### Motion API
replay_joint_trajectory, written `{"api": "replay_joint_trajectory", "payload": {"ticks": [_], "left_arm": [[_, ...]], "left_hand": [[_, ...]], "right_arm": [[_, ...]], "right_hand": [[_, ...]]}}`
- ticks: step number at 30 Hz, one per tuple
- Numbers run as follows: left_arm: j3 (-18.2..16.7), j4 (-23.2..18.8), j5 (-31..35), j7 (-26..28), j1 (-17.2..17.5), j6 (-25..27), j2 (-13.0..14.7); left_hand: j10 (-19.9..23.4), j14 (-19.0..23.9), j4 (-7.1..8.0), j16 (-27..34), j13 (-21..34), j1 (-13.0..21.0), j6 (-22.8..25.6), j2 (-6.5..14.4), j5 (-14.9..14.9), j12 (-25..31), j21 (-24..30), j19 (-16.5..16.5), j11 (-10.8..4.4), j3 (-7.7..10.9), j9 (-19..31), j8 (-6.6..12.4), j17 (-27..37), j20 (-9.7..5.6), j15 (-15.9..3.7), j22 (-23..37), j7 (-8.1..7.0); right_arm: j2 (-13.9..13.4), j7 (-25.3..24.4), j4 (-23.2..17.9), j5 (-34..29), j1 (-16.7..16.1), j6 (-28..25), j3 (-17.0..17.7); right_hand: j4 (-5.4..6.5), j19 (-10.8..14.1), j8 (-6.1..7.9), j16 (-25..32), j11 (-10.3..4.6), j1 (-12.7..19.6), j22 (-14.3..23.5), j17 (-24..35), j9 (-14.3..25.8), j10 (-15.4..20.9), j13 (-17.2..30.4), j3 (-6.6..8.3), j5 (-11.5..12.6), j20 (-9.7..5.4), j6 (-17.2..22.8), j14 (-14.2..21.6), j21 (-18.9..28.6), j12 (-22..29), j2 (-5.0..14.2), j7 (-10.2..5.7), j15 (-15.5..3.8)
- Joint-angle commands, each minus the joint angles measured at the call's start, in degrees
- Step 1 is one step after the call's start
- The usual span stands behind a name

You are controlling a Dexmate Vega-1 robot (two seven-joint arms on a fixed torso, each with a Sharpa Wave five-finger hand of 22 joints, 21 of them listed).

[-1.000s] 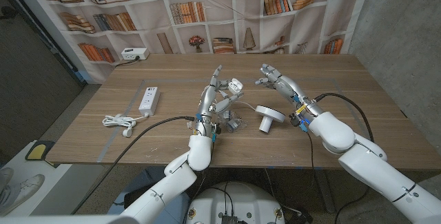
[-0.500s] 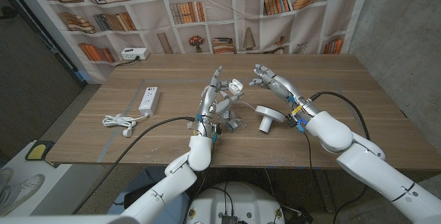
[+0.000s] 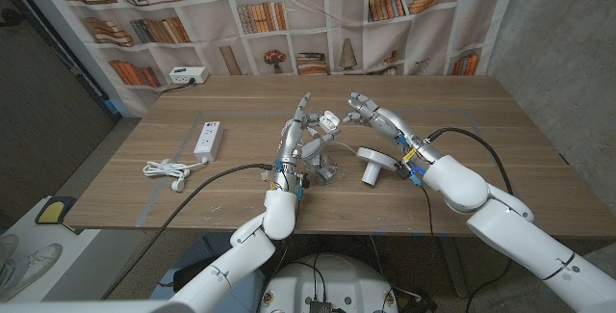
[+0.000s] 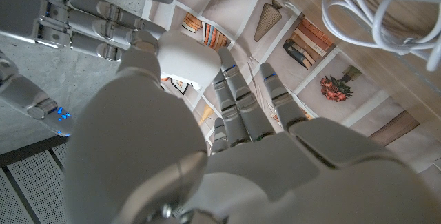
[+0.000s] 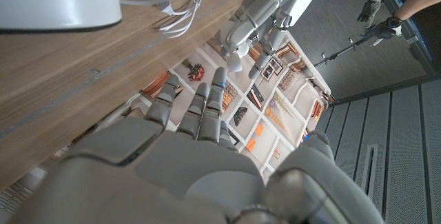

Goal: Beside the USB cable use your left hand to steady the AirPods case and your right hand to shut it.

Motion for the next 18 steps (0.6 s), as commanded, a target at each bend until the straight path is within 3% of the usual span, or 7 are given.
{"api": "replay_joint_trajectory", "payload": {"ticks": [1, 18], "left_arm": [[0.0, -0.1, 0.2, 0.3, 0.3, 0.1, -0.1], [-0.1, -0.6, 0.0, -0.3, 0.5, 0.5, 0.3]], "left_hand": [[9.5, 3.4, 0.01, -0.4, 0.1, 9.1, 0.4, 9.1, 0.2, 0.5, -0.3, 0.0, -8.67, -0.41, 0.2, -0.08, 0.1, -0.22, -2.79, 0.1, -0.27], [9.6, 3.8, -0.06, -0.4, 0.1, 9.4, 0.3, 9.2, 0.2, 0.6, -0.4, -0.2, -8.64, -0.63, 0.2, -0.17, 0.1, -0.05, -2.92, 0.1, -0.28]], "right_arm": [[-0.2, 1.8, 0.4, 0.3, 1.4, -0.2, -2.0], [-0.3, 2.8, 0.8, 1.4, 2.0, 1.4, -3.3]], "right_hand": [[-0.14, -0.9, 0.09, -0.1, 0.16, 0.2, 0.1, 0.3, 0.3, -0.4, 0.2, 0.01, -0.1, 0.08, -0.4, -0.5, -0.2, -0.4, 0.03, 0.54, 0.23], [-0.07, -2.0, 0.04, -0.3, 0.00, 0.1, 0.1, 0.4, 0.3, -1.3, 0.1, 0.06, -0.1, 0.05, -0.6, -1.3, -0.5, -1.0, 0.25, 0.53, 0.28]]}}
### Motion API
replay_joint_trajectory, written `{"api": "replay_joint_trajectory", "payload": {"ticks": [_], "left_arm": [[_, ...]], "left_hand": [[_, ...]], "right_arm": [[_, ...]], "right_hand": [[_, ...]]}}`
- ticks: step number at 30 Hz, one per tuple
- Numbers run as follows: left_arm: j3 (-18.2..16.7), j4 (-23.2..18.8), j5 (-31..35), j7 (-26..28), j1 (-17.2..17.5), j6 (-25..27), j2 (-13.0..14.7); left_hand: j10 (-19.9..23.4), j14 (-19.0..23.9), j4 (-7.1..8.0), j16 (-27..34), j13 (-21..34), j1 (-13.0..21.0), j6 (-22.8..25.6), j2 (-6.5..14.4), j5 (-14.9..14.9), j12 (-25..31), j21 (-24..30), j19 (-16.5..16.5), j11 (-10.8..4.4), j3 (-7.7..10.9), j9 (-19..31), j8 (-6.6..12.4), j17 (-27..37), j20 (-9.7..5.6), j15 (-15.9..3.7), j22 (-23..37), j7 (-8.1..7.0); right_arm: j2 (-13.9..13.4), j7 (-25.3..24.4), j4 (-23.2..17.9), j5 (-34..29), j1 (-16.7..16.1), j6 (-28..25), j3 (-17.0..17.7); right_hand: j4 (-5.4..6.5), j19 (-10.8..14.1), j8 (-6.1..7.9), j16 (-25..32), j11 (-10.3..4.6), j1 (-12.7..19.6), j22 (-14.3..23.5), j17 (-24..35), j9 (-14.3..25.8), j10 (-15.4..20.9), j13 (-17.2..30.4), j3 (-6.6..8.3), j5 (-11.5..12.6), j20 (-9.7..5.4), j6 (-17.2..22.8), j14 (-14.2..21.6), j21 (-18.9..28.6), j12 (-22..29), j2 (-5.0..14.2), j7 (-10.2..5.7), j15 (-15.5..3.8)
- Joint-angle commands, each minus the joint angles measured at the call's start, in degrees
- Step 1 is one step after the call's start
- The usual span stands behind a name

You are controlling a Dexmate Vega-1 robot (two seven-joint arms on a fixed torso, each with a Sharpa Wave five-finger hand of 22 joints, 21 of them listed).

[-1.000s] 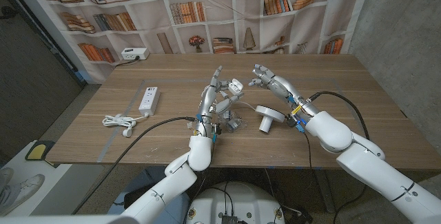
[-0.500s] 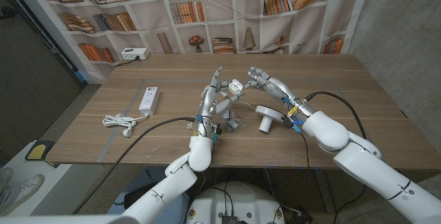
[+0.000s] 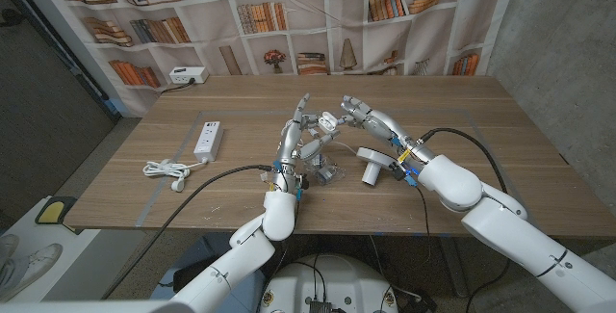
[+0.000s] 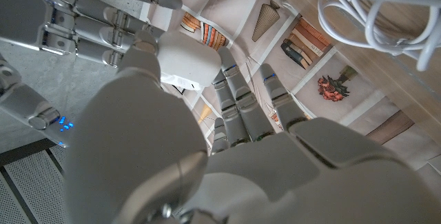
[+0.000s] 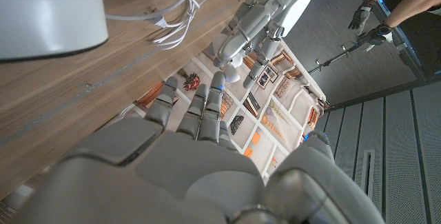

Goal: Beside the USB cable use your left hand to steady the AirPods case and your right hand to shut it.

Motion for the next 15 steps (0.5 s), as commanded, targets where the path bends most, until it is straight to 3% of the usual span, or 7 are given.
{"api": "replay_joint_trajectory", "payload": {"ticks": [1, 7, 12, 13, 15], "left_arm": [[-0.1, -0.6, -0.1, -0.6, 0.3, 0.4, 0.4], [-0.1, -0.3, -0.5, -0.8, 0.2, 0.2, 0.3], [0.0, -0.1, 0.0, -0.4, 0.0, 0.2, 0.2], [0.0, -0.2, -0.2, -0.6, 0.0, 0.1, 0.2], [-0.1, -0.3, -0.1, -0.4, 0.1, 0.2, 0.2]], "left_hand": [[9.3, 3.5, -0.07, 0.0, 0.0, 9.4, 0.1, 9.2, 0.2, 0.3, -0.1, -0.2, -8.94, -0.16, 0.2, -0.18, 0.1, -0.03, -2.86, 0.1, -0.12], [9.3, 3.6, -0.13, 0.0, 0.0, 9.5, 0.0, 9.2, 0.3, 0.4, -0.1, -0.3, -8.90, -0.23, 0.2, -0.20, 0.1, -0.02, -2.90, 0.1, -0.04], [9.3, 3.6, -0.19, 0.0, 0.0, 9.7, 0.0, 9.2, 0.3, 0.3, -0.1, -0.4, -8.88, -0.24, 0.2, -0.23, 0.1, 0.03, -2.94, 0.1, 0.01], [9.3, 3.6, -0.20, 0.0, -0.1, 9.7, 0.0, 9.2, 0.3, 0.3, -0.1, -0.4, -8.87, -0.25, 0.2, -0.22, 0.1, 0.01, -2.94, 0.1, -0.03], [9.3, 3.6, -0.19, 0.0, 0.0, 9.8, 0.0, 9.2, 0.3, 0.3, -0.1, -0.4, -8.86, -0.27, 0.2, -0.22, 0.2, 0.06, -2.91, 0.1, -0.02]], "right_arm": [[-0.3, 1.9, 0.4, 1.5, 0.3, 2.2, -1.0], [-0.2, 2.4, 0.8, 2.2, 0.4, 3.3, -1.2], [0.2, 0.0, 0.3, 0.3, 0.0, 2.6, -0.7], [-0.5, 0.9, 0.1, 0.5, 0.4, 1.9, -0.6], [-0.1, 0.8, 0.6, 1.4, 0.2, 2.1, -0.4]], "right_hand": [[-0.08, -0.6, 0.03, -0.1, 0.08, 0.1, 0.1, 0.1, 0.3, -0.4, 0.0, 0.06, -0.1, 0.05, -0.3, -0.2, -0.1, -0.2, 0.25, 0.22, 0.22], [-0.10, -0.8, 0.00, 0.0, -0.16, 0.2, 0.1, 0.1, 0.3, 0.1, 0.1, 0.08, -0.1, 0.01, -0.5, -0.1, -0.1, -0.1, 0.28, 0.22, 0.30], [-0.15, -0.9, 0.04, 0.0, -0.57, 0.2, 0.1, 0.1, 0.3, 0.0, 0.1, 0.12, -0.1, 0.00, -0.4, -0.1, -0.1, -0.3, 0.31, 0.24, 0.36], [-0.19, -0.9, 0.03, -0.1, -0.03, 0.3, 0.1, 0.1, 0.3, -1.0, 0.0, 0.14, -0.1, -0.01, -0.5, -0.3, 0.0, -0.7, 0.30, 0.24, 0.32], [-0.19, -1.3, -0.02, -1.2, 0.35, 0.3, 0.1, 0.2, 0.3, -6.8, -0.4, 0.19, -0.1, 0.00, -1.0, -2.6, 0.0, -3.5, 0.42, -0.10, 0.74]]}}
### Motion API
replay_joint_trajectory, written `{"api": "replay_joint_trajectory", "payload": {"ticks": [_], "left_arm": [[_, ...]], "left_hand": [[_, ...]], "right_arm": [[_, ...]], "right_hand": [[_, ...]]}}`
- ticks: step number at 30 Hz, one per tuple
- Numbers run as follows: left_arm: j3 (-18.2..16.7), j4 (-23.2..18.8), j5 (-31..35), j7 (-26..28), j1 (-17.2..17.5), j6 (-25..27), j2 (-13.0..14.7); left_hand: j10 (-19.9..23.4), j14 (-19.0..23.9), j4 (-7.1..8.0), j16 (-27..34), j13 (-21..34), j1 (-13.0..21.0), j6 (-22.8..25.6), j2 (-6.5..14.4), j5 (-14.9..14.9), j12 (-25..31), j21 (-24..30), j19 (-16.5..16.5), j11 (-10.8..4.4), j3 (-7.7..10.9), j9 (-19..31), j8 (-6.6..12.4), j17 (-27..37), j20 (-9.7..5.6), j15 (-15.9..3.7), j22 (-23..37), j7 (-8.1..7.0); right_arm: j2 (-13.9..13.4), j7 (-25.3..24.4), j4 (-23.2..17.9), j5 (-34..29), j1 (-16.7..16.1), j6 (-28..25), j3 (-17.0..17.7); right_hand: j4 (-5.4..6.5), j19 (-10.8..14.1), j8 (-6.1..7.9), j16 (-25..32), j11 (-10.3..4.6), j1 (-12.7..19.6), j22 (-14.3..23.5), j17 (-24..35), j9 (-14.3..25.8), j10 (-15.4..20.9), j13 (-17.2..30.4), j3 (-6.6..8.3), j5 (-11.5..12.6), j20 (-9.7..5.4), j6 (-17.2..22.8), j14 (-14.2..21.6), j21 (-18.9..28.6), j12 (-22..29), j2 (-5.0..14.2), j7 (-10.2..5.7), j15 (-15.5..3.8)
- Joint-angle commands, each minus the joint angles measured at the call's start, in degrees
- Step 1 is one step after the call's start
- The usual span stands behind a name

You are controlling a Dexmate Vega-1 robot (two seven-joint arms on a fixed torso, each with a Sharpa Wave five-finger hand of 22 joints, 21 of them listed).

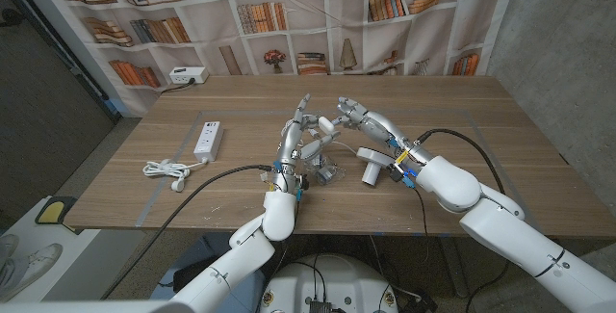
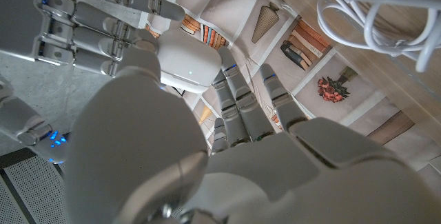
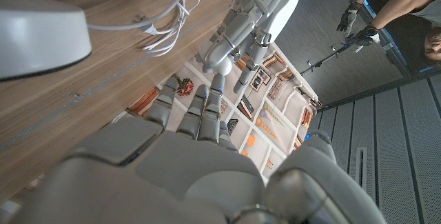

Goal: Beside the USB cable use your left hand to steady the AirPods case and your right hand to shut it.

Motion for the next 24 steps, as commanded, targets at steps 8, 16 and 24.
{"api": "replay_joint_trajectory", "payload": {"ticks": [8, 16, 24], "left_arm": [[-0.2, 0.1, -0.2, 0.1, 0.0, -0.4, 0.1], [-0.2, 0.4, -0.2, 0.1, -0.2, -0.7, 0.2], [-1.2, -0.2, -0.4, 0.6, 0.2, -0.9, 0.6]], "left_hand": [[9.3, 3.6, -0.18, 0.0, 0.2, 9.4, 0.0, 9.5, 0.5, 0.1, -0.1, -0.1, -8.85, -0.41, 0.2, 0.01, 0.2, -0.17, -2.87, 0.1, -0.06], [9.2, 3.7, -0.15, 0.0, 0.1, 9.5, 0.0, 9.5, 0.5, 0.1, -0.1, -0.1, -8.81, -0.58, 0.2, -0.01, 0.2, -0.18, -2.89, 0.1, -0.20], [9.3, 3.7, -0.07, -0.1, 0.1, 9.5, 0.0, 9.5, 0.5, 0.2, -0.1, -0.1, -8.84, -0.73, 0.2, 0.00, 0.2, -0.21, -2.77, 0.0, -0.24]], "right_arm": [[-0.1, -1.8, 0.3, 0.1, -0.8, 0.4, 1.6], [0.1, -2.1, 0.5, 0.6, -1.1, 0.4, 2.1], [0.8, -3.3, 0.3, 1.7, -2.0, 1.2, 3.8]], "right_hand": [[-0.13, -1.7, -0.03, -2.4, 1.91, 0.1, 0.2, 0.4, 0.3, -14.1, -1.5, 0.16, -0.1, 0.02, -1.6, -4.7, 0.0, -6.7, 0.46, -0.91, 2.81], [-0.21, -2.1, -0.01, -3.0, 2.49, 0.2, 0.2, 0.3, 0.3, -16.6, -1.9, 0.20, -0.1, 0.03, -1.7, -5.7, -0.1, -7.6, 0.44, -0.98, 3.61], [-0.30, -2.6, 0.01, -3.8, 2.35, 0.4, 0.2, 0.2, 0.3, -17.6, -2.2, 0.27, -0.1, 0.04, -1.7, -7.2, -0.2, -7.8, 0.46, -0.95, 3.57]]}}
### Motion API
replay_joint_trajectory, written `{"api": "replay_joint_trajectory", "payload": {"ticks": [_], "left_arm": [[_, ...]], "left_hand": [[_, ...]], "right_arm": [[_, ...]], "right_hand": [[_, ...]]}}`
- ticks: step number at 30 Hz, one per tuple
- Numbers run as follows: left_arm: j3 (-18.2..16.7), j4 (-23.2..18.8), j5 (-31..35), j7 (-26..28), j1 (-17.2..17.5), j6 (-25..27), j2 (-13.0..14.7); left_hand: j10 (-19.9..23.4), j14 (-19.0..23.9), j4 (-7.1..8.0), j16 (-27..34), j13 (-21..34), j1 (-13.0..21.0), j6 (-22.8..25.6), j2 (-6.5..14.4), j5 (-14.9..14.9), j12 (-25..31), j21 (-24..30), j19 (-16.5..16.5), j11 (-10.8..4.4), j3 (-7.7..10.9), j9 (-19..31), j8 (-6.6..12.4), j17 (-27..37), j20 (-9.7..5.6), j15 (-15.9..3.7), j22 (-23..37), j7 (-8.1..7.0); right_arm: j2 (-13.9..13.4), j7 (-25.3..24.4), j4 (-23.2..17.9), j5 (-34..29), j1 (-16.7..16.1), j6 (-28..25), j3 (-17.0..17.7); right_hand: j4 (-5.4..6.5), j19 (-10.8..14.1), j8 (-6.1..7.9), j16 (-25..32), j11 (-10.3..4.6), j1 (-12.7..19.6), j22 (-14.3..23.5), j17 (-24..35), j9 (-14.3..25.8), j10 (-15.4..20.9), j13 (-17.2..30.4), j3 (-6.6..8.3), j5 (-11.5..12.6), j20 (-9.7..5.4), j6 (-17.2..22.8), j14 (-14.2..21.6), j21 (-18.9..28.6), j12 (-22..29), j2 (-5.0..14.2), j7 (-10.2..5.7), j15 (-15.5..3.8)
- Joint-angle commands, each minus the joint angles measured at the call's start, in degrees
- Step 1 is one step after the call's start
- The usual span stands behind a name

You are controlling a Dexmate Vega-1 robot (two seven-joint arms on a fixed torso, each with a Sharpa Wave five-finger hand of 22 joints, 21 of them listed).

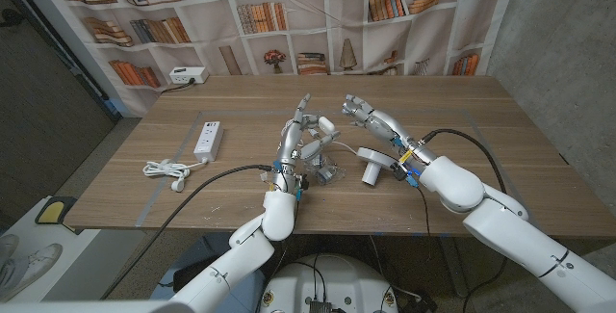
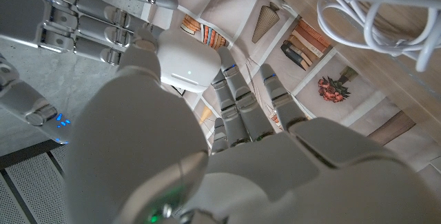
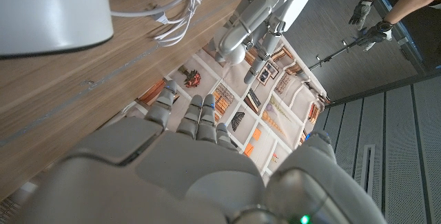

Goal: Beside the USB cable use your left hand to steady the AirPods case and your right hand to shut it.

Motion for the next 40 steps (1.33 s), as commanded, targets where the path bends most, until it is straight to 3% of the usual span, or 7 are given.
{"api": "replay_joint_trajectory", "payload": {"ticks": [1, 14, 16, 18, 27, 32, 40], "left_arm": [[-1.1, -0.5, -0.3, 0.4, 0.3, -0.5, 0.7], [-1.2, 0.8, -1.8, -1.3, -0.5, -2.7, 1.3], [-1.2, 1.3, -1.9, -1.8, -1.1, -2.9, 1.5], [-1.2, 1.7, -1.8, -1.6, -1.5, -3.6, 1.4], [-1.3, 2.8, -1.2, -1.1, -1.9, -4.7, 1.6], [-1.2, 3.4, -1.6, -1.5, -2.3, -5.3, 1.6], [-0.6, 3.4, 0.0, -0.7, -1.8, -3.3, 1.0]], "left_hand": [[8.9, 3.4, -0.02, 0.0, 0.2, 9.3, 0.0, 9.5, 0.6, 0.4, -0.1, -0.1, -8.45, -0.20, 0.2, -0.02, 0.1, -0.17, -3.13, 0.0, -0.23], [8.9, 3.4, -0.03, 0.0, 0.1, 9.6, 0.1, 9.7, 0.6, 0.4, -0.1, -0.1, -8.39, -0.32, 0.2, 0.01, 0.1, -0.08, -3.24, 0.0, -0.20], [8.9, 3.4, -0.04, 0.0, 0.1, 9.6, 0.1, 9.7, 0.6, 0.4, -0.1, -0.1, -8.38, -0.35, 0.2, 0.02, 0.1, -0.11, -3.24, 0.0, -0.21], [8.9, 3.4, -0.05, 0.0, 0.1, 9.6, 0.1, 9.7, 0.7, 0.4, -0.1, -0.1, -8.37, -0.36, 0.2, 0.00, 0.1, -0.09, -3.25, 0.0, -0.25], [9.1, 3.5, -0.03, 0.0, 0.2, 9.8, 0.7, 9.8, 0.7, 0.6, -0.1, -0.2, -8.35, -0.51, 0.2, 0.21, 0.2, -0.05, -3.22, 0.0, -0.35], [9.1, 3.5, -0.02, 0.0, 0.2, 9.9, 1.0, 9.8, 0.7, 0.6, -0.1, -0.2, -8.34, -0.59, 0.2, 0.30, 0.2, -0.06, -3.21, 0.0, -0.42], [9.1, 3.5, 0.06, -0.1, 0.1, 9.9, 1.2, 9.9, 0.7, 0.6, -0.1, -0.2, -8.30, -0.70, 0.2, 0.32, 0.2, 0.02, -3.17, 0.0, -0.46]], "right_arm": [[0.5, -1.9, -1.0, 1.1, -1.3, -0.3, 2.3], [0.8, -4.2, -4.3, 2.6, -4.4, -3.1, 5.7], [1.2, -3.3, -3.8, 4.2, -4.7, -1.4, 6.0], [1.0, -4.4, -5.3, 3.5, -4.9, -4.2, 6.3], [2.6, -1.7, -3.2, 7.7, -3.9, -2.1, 5.4], [1.7, -1.8, -4.1, 7.0, -3.6, -3.5, 5.2], [1.3, 0.6, -0.6, 7.3, -1.3, -1.0, 4.2]], "right_hand": [[-0.30, -0.6, 0.03, -0.3, -0.03, 0.2, 0.1, 0.1, 0.3, -0.4, 0.0, 0.27, -0.1, 0.03, -0.3, -0.5, -0.2, 0.0, 0.23, -0.23, 0.19], [-0.17, -0.9, 0.06, -0.3, -0.39, -0.1, 0.1, 0.1, 0.3, -0.2, -0.3, 0.15, -0.1, 0.00, -0.2, -0.2, -0.2, 0.2, 0.13, -0.11, -0.30], [-0.18, -0.9, 0.06, -0.3, -0.52, -0.1, 0.1, 0.0, 0.3, -0.2, -0.3, 0.15, -0.1, 0.00, -0.2, -0.2, -0.2, 0.2, 0.12, -0.13, -0.37], [-0.19, -1.0, 0.08, -0.3, -0.49, -0.1, 0.1, 0.0, 0.3, -0.2, -0.3, 0.16, -0.1, 0.00, -0.2, -0.3, -0.2, 0.2, 0.11, -0.11, -0.45], [-0.21, -1.6, 0.16, -0.3, -0.98, -0.2, 0.1, -0.1, 0.3, 1.1, -0.7, 0.08, -0.1, -0.01, 0.1, 0.4, -0.3, 0.8, -0.05, -0.07, -1.85], [-0.33, -3.1, 0.22, -1.3, -0.90, 0.0, 0.0, -0.4, 0.3, 2.3, -1.2, 0.15, -0.1, -0.21, 0.3, -1.5, -0.7, 1.2, -0.06, 0.04, -2.46], [-0.32, -3.4, 0.33, -1.5, -1.01, 0.1, 0.0, -0.5, 0.3, 2.4, -1.4, 0.21, -0.1, -0.13, 0.7, -1.8, -0.6, 1.3, 0.07, 0.02, -2.45]]}}
